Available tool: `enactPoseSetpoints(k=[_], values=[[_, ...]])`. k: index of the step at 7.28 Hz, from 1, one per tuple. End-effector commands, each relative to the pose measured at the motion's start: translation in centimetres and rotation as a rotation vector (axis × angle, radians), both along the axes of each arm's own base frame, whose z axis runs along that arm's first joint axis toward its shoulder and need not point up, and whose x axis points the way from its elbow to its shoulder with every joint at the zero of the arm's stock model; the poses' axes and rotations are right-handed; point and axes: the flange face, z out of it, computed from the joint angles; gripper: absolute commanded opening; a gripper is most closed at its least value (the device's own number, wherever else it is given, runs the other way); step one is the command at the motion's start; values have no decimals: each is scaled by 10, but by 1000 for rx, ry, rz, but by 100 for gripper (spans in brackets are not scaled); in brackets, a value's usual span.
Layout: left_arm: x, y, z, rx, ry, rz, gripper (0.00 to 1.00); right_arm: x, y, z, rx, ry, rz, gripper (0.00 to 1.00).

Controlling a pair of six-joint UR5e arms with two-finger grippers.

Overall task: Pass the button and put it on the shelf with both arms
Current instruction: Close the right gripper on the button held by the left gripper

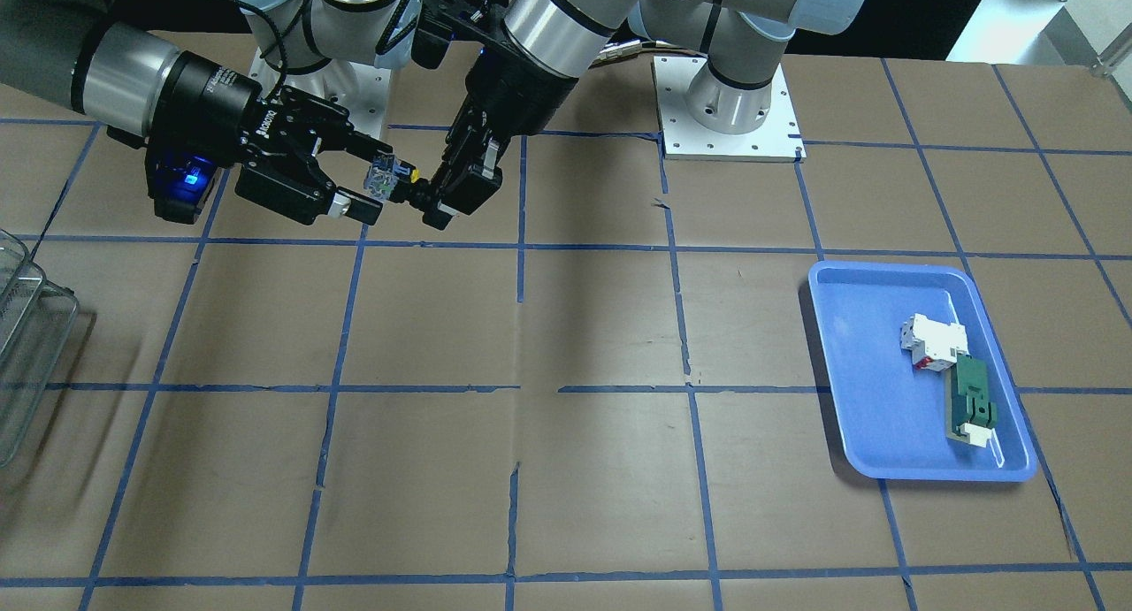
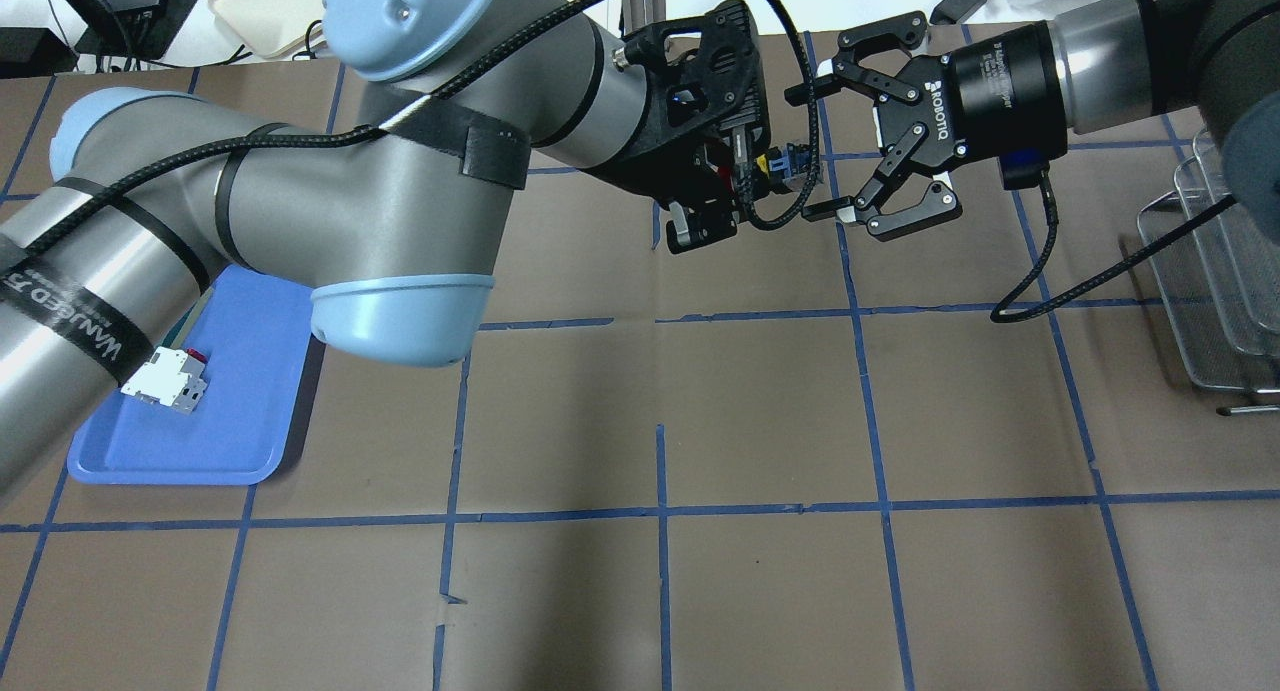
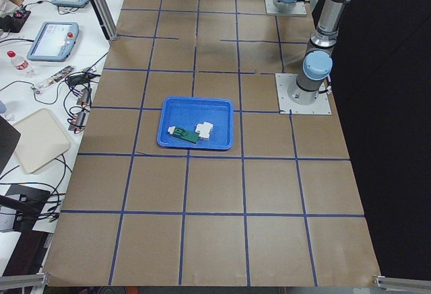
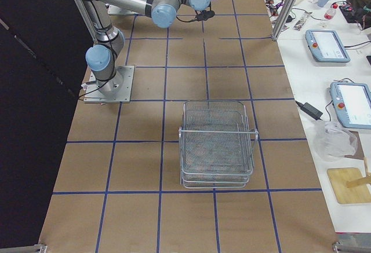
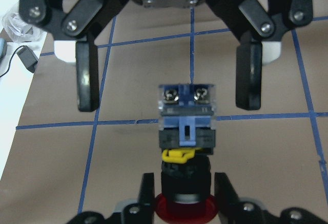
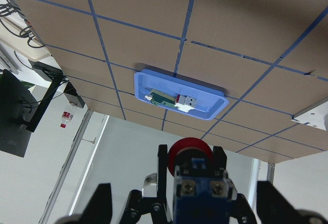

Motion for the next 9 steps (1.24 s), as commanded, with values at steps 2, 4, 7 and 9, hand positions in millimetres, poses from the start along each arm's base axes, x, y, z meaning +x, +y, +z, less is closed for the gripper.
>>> enactPoseSetpoints(k=[2,4,7,9], values=[[0,-1,-1,1,0,0,0,1,6,-16,36,-9,-1,97],[-1,0,-1,4,0,-2,0,2,8,-13,43,-6,-7,94],[-1,0,-1,5,1,-1,0,2,9,-12,41,-5,-7,82],[-1,-2,-2,6,-1,1,4,2,9,-11,38,-6,-7,73]])
